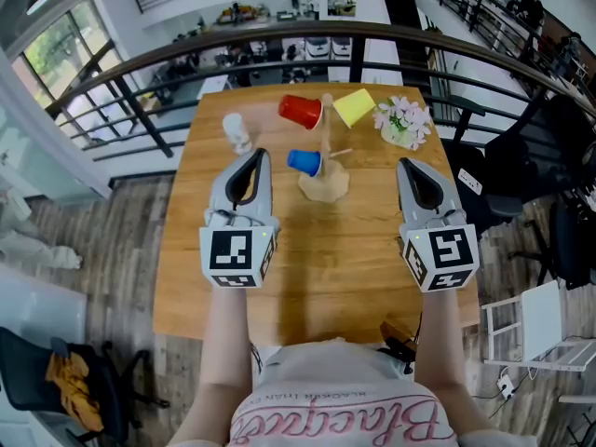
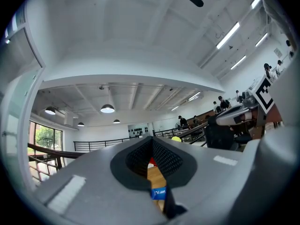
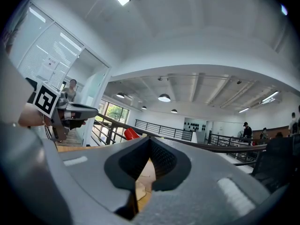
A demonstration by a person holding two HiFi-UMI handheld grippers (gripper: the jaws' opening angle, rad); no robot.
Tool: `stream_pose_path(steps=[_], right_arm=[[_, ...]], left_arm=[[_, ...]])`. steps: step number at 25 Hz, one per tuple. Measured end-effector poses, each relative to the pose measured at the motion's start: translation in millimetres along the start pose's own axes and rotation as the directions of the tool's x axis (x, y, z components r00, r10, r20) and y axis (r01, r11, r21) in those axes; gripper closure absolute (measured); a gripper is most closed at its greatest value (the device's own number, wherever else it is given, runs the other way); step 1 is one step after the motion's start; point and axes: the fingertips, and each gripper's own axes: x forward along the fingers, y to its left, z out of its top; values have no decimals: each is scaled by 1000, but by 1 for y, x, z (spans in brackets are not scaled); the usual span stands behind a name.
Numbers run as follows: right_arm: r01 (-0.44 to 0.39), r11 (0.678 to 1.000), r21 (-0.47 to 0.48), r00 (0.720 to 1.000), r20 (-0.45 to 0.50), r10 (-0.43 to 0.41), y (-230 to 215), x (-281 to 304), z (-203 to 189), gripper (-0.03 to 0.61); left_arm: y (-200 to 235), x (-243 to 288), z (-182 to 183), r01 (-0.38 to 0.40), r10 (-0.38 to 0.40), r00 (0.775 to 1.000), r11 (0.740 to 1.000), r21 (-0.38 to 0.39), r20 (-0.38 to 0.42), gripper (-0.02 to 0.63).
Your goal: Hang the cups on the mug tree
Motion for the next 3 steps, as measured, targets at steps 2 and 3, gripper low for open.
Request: stream_pose_path(steps=[2,3], right_arm=[[0,1000,-1,1000,3,0,0,-1,1,578],[1,1000,-2,1000,5,-1,0,-1,1,578]], left_arm=[[0,0,-1,-2,2,1000,1000,0,-1,600],[0,-1,-1,-3,3,1000,1000,0,-2,600]])
